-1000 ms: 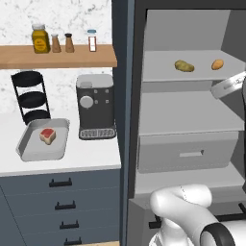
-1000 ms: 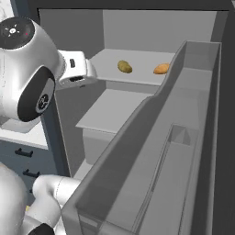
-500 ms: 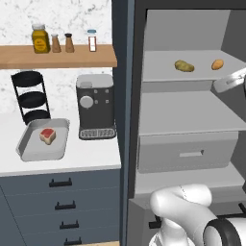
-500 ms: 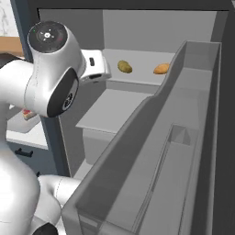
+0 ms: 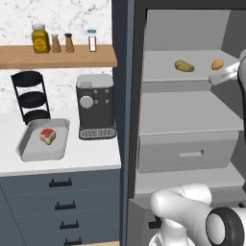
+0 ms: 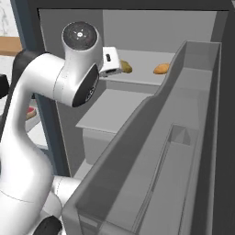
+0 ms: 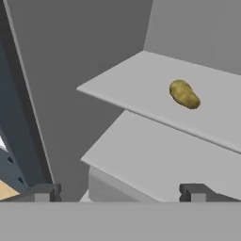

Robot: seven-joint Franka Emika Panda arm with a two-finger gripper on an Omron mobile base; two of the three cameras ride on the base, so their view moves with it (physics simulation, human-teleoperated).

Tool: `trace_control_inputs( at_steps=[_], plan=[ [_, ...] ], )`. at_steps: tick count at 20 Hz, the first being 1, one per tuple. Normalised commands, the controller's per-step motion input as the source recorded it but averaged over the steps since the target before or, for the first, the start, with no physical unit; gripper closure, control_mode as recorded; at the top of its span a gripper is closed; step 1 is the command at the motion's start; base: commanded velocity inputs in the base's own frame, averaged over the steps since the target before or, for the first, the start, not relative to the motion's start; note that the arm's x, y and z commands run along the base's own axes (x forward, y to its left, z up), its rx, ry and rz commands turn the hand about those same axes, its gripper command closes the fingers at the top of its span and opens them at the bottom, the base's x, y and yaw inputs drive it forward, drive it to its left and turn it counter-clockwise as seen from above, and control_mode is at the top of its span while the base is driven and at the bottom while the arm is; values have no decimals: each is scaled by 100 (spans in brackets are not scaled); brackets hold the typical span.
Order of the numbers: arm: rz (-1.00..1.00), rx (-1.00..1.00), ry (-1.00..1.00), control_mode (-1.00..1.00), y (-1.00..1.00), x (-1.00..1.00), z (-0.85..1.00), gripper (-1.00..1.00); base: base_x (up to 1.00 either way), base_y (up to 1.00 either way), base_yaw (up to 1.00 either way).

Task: Place one potato and one steak in each tupperware on the nearby counter, to pack two identical lunches.

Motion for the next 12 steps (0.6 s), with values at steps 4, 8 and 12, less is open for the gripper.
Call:
trace_control_inputs(
  at_steps=[4,8,12],
  plan=[
    [2,0,0,-100,0,62,0,-100,0,0,0],
    [2,0,0,-100,-3,61,0,-100,0,0,0],
    [4,2,0,-100,-16,47,0,-100,0,0,0]
  ],
)
